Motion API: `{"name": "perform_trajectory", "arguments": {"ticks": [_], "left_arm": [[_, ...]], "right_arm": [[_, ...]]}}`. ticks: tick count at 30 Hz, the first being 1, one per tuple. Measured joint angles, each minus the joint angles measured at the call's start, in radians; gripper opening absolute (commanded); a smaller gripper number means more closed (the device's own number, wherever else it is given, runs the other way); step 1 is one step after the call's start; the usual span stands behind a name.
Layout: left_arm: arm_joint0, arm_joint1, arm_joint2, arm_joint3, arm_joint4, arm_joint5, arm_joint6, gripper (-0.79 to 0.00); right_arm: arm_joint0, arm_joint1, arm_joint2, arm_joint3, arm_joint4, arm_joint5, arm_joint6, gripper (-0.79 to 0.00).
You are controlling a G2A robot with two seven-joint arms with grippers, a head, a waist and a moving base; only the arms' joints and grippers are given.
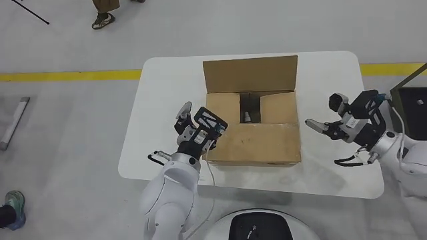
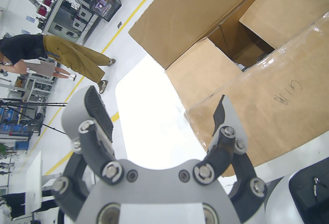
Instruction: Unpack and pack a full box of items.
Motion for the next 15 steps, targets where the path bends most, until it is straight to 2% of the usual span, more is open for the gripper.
{"name": "perform_trajectory", "arguments": {"ticks": [4,9,15], "left_arm": [[0.000,0.000,0.000,0.000,0.000,0.000,0.000,0.000],[0.000,0.000,0.000,0.000,0.000,0.000,0.000,0.000],[0.000,0.000,0.000,0.000,0.000,0.000,0.000,0.000]], "right_arm": [[0.032,0.003,-0.014,0.036,0.161,0.013,0.031,0.000],[0.120,0.017,-0.041,0.112,0.471,0.081,0.251,0.000],[0.221,0.039,-0.080,0.187,0.682,0.161,0.569,0.000]]}}
